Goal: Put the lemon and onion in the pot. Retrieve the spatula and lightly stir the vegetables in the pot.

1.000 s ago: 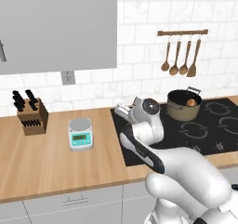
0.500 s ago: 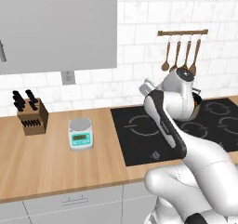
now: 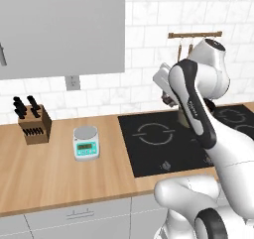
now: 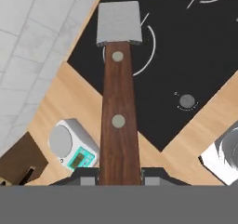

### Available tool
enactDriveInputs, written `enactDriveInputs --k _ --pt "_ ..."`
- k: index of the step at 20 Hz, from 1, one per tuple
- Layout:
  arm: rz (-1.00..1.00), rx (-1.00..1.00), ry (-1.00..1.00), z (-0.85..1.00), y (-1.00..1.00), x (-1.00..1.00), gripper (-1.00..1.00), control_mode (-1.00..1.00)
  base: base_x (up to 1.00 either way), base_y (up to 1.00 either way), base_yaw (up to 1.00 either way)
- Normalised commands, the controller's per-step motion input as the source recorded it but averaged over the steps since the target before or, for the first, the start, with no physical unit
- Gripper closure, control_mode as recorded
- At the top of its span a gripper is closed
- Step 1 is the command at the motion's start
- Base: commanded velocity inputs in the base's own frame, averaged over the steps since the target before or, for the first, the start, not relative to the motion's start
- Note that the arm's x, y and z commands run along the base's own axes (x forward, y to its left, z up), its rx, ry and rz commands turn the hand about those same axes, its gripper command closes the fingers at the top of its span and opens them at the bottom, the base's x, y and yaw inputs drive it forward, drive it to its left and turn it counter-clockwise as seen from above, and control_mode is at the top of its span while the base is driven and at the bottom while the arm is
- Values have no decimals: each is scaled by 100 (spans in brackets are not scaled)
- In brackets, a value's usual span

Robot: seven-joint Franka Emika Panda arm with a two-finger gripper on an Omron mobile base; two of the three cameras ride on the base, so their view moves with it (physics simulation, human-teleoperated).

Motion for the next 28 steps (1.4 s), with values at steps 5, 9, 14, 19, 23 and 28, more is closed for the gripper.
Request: enactDriveInputs --k 5,9,14,19,23,28 --pt "6 -10 -1 1 5 -18 100 -100 0 0 0" --pt "3 -3 0 0 -22 0 100 100 0 -35 3" --pt "0 0 0 0 0 0 100 100 0 -100 5" --pt "0 0 0 0 0 0 100 100 14 -50 1" --pt "0 0 0 0 0 0 100 100 37 -24 0" --pt "0 0 0 0 0 0 100 100 97 -28 0"
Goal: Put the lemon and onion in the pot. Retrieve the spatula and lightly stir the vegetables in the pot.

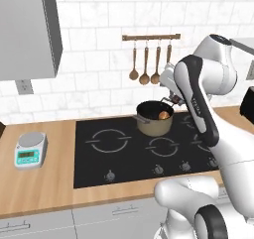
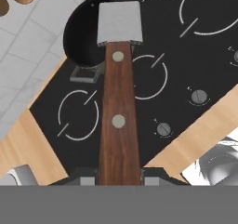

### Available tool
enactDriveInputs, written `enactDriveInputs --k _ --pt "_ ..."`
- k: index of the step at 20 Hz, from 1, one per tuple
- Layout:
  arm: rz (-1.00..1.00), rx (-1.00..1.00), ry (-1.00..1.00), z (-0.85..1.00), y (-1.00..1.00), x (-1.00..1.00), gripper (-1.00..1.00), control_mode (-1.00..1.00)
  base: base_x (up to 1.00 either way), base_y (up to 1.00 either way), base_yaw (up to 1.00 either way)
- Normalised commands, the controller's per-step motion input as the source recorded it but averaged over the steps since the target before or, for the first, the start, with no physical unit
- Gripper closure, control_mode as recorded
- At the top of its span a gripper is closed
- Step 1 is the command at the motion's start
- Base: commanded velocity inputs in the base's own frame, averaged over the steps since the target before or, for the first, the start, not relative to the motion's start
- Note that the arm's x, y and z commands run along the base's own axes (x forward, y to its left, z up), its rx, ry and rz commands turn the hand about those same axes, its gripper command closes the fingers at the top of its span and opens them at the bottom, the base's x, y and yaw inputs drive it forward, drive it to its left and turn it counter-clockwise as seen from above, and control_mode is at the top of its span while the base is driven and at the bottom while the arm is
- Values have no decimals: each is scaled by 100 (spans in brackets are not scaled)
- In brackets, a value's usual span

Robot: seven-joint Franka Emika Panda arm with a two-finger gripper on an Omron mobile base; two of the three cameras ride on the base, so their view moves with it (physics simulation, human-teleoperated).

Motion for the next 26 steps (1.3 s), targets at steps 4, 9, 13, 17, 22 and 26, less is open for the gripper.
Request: enactDriveInputs --k 4,9,13,17,22,26 --pt "-4 -1 2 4 0 25 100 -100 75 -4 -8" --pt "-20 3 12 21 0 96 100 -100 0 0 0" --pt "-18 32 22 31 -16 87 100 -100 0 0 0" --pt "-4 67 19 9 -59 43 100 -100 0 0 0" --pt "-1 55 15 -38 -29 81 100 -100 0 0 0" --pt "0 31 5 -30 3 78 100 -100 0 0 0"
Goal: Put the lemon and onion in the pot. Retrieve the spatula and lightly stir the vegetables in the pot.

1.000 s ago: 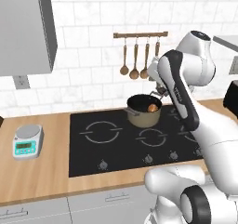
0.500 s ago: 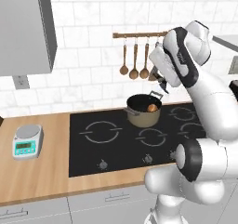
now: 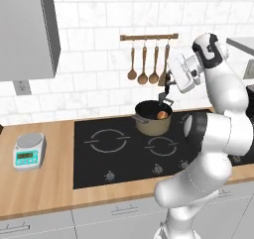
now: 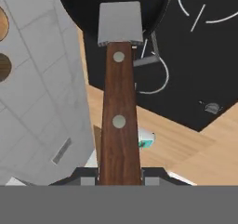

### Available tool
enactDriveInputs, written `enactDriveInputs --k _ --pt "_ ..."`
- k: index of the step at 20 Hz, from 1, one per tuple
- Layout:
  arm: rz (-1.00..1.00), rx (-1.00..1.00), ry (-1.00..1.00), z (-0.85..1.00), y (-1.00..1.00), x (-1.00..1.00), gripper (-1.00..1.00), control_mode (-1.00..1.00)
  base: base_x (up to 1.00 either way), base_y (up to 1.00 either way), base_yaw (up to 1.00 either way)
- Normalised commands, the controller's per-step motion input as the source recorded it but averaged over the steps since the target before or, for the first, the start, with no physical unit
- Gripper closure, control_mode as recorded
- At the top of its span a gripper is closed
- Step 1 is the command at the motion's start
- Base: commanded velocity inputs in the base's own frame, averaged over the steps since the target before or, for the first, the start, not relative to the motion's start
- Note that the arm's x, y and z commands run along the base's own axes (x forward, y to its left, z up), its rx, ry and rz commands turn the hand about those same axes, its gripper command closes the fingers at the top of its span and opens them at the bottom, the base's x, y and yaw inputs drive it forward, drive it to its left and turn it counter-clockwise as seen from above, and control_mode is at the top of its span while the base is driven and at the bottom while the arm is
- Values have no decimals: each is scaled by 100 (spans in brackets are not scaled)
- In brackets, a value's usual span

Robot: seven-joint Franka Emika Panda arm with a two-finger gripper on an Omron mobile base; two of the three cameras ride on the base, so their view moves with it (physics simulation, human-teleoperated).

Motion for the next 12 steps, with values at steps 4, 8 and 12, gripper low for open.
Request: enactDriveInputs --k 4,8,12 --pt "-15 -3 0 -16 6 49 100 -100 0 0 0" --pt "-26 -10 11 -26 6 54 100 -100 0 0 0" --pt "-17 0 25 -35 11 55 100 -100 0 0 0"
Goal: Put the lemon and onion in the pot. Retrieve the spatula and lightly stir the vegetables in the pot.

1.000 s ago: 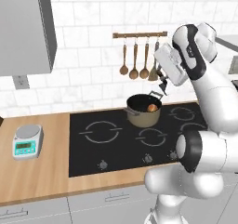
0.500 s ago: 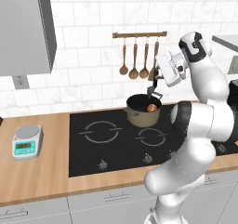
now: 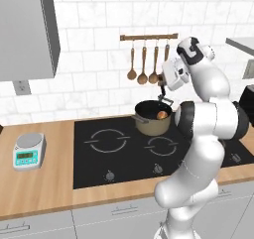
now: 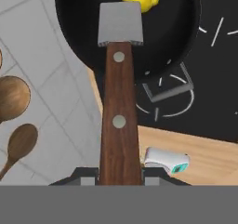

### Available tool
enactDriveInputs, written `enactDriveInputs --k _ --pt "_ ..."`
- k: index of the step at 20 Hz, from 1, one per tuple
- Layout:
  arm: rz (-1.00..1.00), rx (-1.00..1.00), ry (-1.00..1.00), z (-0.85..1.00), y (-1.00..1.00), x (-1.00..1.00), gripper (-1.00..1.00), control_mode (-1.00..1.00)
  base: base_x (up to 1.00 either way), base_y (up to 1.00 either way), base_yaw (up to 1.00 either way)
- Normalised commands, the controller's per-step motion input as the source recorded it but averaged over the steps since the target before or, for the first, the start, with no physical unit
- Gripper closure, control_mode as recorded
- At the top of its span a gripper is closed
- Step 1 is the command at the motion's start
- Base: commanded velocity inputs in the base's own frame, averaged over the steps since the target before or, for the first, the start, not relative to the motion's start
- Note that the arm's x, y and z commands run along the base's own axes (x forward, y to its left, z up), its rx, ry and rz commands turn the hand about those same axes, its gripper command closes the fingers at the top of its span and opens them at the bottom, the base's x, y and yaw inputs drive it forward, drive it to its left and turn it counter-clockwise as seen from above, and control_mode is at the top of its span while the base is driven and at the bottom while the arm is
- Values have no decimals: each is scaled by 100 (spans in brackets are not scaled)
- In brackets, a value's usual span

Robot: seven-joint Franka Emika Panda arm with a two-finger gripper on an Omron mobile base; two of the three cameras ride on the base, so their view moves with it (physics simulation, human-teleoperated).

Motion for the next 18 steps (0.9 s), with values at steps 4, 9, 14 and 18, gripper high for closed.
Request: enactDriveInputs --k 4,9,14,18 --pt "-7 0 18 -43 6 62 100 -100 0 0 0" --pt "-3 0 14 -47 1 68 100 -100 0 0 0" --pt "0 0 8 -29 0 44 100 -100 0 0 0" --pt "0 1 14 -40 5 16 100 -100 0 0 0"
